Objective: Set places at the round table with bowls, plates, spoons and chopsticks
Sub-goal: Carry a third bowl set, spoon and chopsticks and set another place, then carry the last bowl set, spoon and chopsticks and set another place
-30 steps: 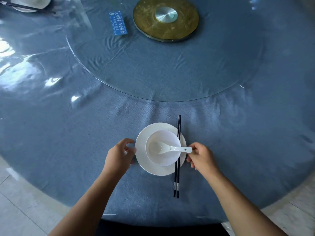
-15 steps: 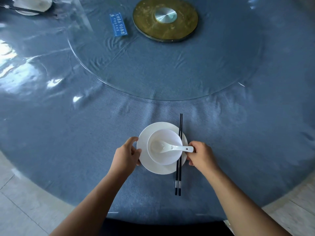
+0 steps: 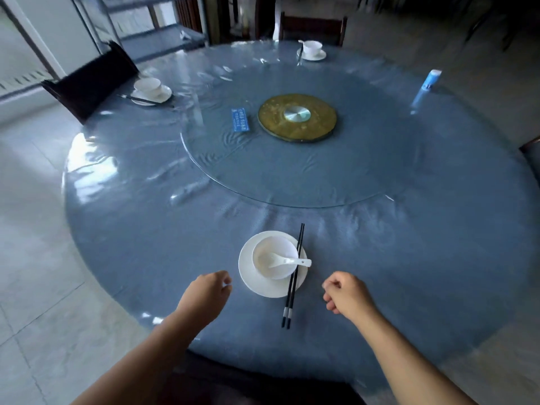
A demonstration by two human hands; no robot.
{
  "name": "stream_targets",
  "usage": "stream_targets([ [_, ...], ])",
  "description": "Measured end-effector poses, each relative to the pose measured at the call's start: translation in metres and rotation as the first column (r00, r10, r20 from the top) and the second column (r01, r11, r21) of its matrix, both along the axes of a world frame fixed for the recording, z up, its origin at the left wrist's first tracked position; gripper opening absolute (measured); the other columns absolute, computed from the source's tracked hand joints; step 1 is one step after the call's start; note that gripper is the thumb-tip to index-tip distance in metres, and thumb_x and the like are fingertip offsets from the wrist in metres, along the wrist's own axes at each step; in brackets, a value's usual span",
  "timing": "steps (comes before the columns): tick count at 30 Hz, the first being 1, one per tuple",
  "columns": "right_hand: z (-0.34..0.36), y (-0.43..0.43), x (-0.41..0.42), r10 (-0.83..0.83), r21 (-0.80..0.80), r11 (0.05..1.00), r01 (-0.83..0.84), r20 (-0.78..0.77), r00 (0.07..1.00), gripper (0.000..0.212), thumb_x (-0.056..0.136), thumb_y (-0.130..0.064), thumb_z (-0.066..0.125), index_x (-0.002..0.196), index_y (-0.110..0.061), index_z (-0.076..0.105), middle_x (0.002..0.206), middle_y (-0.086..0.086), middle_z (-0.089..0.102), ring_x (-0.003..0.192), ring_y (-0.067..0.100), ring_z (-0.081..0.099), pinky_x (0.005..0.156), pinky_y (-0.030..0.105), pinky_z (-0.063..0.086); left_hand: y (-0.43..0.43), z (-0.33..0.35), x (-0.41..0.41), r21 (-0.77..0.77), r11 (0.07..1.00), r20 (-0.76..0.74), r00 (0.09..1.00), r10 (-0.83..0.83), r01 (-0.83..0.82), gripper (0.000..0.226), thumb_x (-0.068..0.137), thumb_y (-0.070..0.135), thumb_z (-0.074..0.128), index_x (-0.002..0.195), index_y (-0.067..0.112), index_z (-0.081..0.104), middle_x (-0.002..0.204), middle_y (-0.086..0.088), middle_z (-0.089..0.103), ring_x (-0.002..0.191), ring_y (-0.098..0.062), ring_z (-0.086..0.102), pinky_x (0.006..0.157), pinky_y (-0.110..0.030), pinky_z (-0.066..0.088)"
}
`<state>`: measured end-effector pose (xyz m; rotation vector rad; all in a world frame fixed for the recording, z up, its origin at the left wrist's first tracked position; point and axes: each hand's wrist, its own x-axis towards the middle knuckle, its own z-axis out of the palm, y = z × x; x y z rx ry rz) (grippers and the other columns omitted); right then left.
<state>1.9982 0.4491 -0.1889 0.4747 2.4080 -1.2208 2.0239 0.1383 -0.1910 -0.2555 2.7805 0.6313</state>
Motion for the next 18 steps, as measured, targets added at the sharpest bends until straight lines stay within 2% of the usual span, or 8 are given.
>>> stream_targets([
  [4, 0.021, 0.004, 0.033, 0.168, 0.060, 0.984, -0.167, -0.009, 0.986, 0.015, 0.085, -0.020, 0.052, 0.079, -0.012, 0.063, 0.070, 0.005, 0.073, 0.049, 0.012, 0.065, 0.051, 0.028, 0.053, 0.011, 0.023, 0.045, -0.051, 0.999, -0.026, 1.000, 0.011, -0.012, 0.019, 0.094, 0.030, 0.050, 0.103, 0.023, 0.065, 0.102, -0.001, 0.074, 0.095, -0.027, 0.067, 0.075, -0.030, 0.051],
  [8, 0.043, -0.009, 0.059, 0.423, 0.200, 0.888, -0.415, 0.002, 0.906, 0.019, 0.085, -0.032, 0.057, 0.084, -0.013, 0.062, 0.077, 0.001, 0.072, 0.074, 0.021, 0.071, 0.072, 0.034, 0.057, 0.011, 0.045, 0.086, -0.095, 0.995, -0.064, 0.998, 0.014, -0.020, 0.028, 0.094, 0.030, 0.051, 0.117, 0.021, 0.064, 0.114, -0.005, 0.072, 0.107, -0.030, 0.066, 0.086, -0.032, 0.052],
  [10, 0.056, -0.024, 0.065, 0.510, 0.232, 0.834, -0.500, 0.019, 0.860, 0.019, 0.083, -0.036, 0.060, 0.084, -0.017, 0.061, 0.078, -0.002, 0.069, 0.081, 0.022, 0.070, 0.076, 0.033, 0.055, 0.003, 0.055, 0.107, -0.128, 0.991, -0.061, 0.998, 0.027, -0.035, 0.032, 0.094, 0.032, 0.052, 0.122, 0.020, 0.063, 0.119, -0.007, 0.070, 0.113, -0.030, 0.064, 0.090, -0.033, 0.051],
  [14, 0.082, -0.071, 0.068, 0.641, 0.306, 0.735, -0.605, -0.021, 0.767, 0.016, 0.085, -0.038, 0.061, 0.081, -0.023, 0.057, 0.082, -0.004, 0.066, 0.082, 0.020, 0.066, 0.072, 0.029, 0.050, -0.026, 0.073, 0.148, -0.179, 0.977, -0.046, 0.993, 0.110, -0.116, 0.036, 0.092, 0.032, 0.055, 0.122, 0.015, 0.062, 0.126, -0.008, 0.067, 0.118, -0.029, 0.062, 0.095, -0.034, 0.051],
  [16, 0.091, -0.103, 0.071, 0.704, 0.340, 0.679, -0.651, -0.053, 0.708, 0.019, 0.085, -0.037, 0.060, 0.088, -0.019, 0.061, 0.080, -0.006, 0.063, 0.077, 0.018, 0.060, 0.069, 0.029, 0.047, -0.048, 0.083, 0.169, -0.192, 0.963, -0.041, 0.982, 0.186, -0.191, 0.038, 0.090, 0.031, 0.056, 0.123, 0.016, 0.063, 0.128, -0.008, 0.066, 0.118, -0.029, 0.062, 0.094, -0.033, 0.051],
  [18, 0.095, -0.140, 0.075, 0.767, 0.373, 0.616, -0.694, -0.080, 0.637, 0.021, 0.083, -0.036, 0.057, 0.091, -0.017, 0.062, 0.085, -0.002, 0.066, 0.077, 0.020, 0.061, 0.068, 0.030, 0.048, -0.075, 0.090, 0.188, -0.192, 0.947, -0.043, 0.966, 0.254, -0.258, 0.039, 0.089, 0.031, 0.056, 0.125, 0.016, 0.062, 0.129, -0.009, 0.065, 0.119, -0.030, 0.061, 0.096, -0.035, 0.051],
])
